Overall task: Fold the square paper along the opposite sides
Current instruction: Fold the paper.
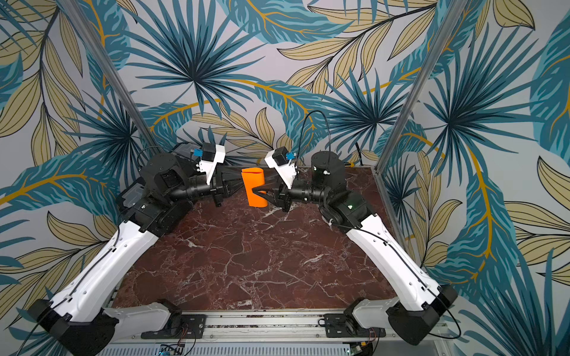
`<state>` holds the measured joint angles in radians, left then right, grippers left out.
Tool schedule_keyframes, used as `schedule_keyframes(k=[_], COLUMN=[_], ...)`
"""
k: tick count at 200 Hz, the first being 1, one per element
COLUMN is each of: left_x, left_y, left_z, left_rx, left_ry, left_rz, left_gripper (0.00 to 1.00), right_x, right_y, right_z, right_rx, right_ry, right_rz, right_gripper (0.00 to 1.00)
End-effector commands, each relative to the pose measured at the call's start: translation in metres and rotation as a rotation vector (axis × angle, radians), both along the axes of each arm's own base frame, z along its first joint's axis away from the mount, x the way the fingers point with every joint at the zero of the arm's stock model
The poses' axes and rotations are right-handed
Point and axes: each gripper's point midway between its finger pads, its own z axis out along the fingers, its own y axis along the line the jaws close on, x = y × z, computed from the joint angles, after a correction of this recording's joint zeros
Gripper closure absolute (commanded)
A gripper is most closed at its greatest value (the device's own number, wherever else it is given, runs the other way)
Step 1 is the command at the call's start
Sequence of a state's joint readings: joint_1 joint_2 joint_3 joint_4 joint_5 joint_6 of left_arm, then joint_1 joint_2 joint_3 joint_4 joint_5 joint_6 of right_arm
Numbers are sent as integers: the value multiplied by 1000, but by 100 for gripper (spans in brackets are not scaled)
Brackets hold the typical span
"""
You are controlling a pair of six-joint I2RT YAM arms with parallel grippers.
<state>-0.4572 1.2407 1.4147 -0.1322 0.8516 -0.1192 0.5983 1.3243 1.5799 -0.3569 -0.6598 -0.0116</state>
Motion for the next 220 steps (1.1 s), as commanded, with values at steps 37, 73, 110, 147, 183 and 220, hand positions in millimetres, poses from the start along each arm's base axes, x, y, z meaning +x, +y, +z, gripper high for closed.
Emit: schedule_keyframes(k=[37, 73, 110, 147, 183, 220], left_x=[-10, -9, -8, -7, -7, -5], left_y=[7, 7, 6, 6, 5, 4], left_z=[20, 19, 17, 16, 15, 13], left_rx=[-22, -21, -19, -21, -21, -20], left_ry=[-62, -60, -54, -52, -49, -45], left_rz=[11, 12, 10, 10, 6, 5], left_gripper=[100, 100, 100, 100, 100, 100], right_x=[-4, -5, -6, -7, -8, -9], right_y=[5, 4, 2, 2, 0, -1], right_z=[-8, -5, -1, 2, 5, 9], right_rx=[-12, -7, 0, 8, 14, 23], right_ry=[16, 10, 0, -7, -16, -24], right_rz=[29, 28, 25, 23, 18, 15], right_gripper=[71, 72, 72, 72, 72, 72])
